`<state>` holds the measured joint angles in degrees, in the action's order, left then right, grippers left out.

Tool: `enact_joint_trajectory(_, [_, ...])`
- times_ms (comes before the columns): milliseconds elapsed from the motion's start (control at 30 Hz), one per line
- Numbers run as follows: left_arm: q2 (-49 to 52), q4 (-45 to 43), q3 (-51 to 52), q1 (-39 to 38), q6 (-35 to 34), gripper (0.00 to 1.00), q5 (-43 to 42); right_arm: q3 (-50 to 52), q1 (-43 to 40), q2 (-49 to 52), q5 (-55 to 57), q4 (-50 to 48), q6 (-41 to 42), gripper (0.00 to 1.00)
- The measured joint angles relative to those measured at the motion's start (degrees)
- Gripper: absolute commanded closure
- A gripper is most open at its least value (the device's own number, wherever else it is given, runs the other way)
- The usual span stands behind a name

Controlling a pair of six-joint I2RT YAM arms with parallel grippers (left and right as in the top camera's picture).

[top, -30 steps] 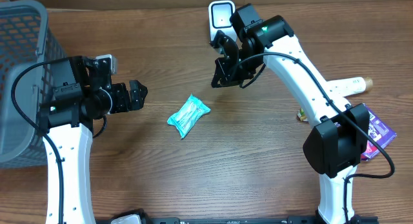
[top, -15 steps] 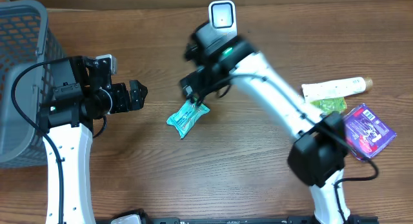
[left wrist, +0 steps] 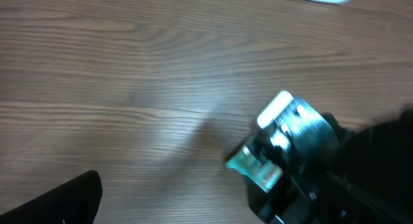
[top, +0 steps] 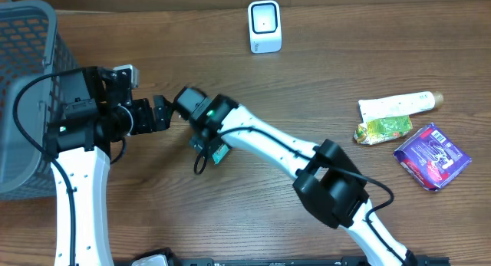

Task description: Scan the item barcode

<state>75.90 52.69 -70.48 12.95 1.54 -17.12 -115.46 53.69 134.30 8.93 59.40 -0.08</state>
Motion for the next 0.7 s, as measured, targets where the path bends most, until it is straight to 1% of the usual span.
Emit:
enact_joint_trajectory(133, [0.0,-0.2,0.0,1.0,0.2,0.0,2.1,0.0,1.8,0.8,4.6,-0.5,-0.2,0.24])
enact_joint_trajectory(233, [0.0,-0.3,0.0,1.0,0.2,0.0,2.1,0.1,2.0,2.1,6.4,-0.6,0.1,0.25])
enact_joint_trajectory(333, [0.0,-0.2,0.0,0.9,0.2,0.0,1.7,0.2,2.4,3.5,7.2,-0.8,0.5,0.27])
enact_joint_trajectory(433, [0.0,-0.3,0.0,0.9,0.2,0.0,1.9,0.2,2.6,3.7,7.9,-0.7,1.3,0.31])
enact_joint_trajectory(600, [0.0,-0.3,0.0,0.9,0.2,0.0,1.9,0.2,2.6,3.8,8.7,-0.7,2.1,0.35])
enact_joint_trajectory(667, [0.0,-0.3,0.0,0.9,0.2,0.0,1.9,0.2,2.3,4.0,9.5,-0.7,2.2,0.4])
enact_joint_trajectory(700, [0.0,-0.4,0.0,0.9,0.2,0.01,1.7,0.2,2.3,4.1,9.8,-0.8,2.2,0.44])
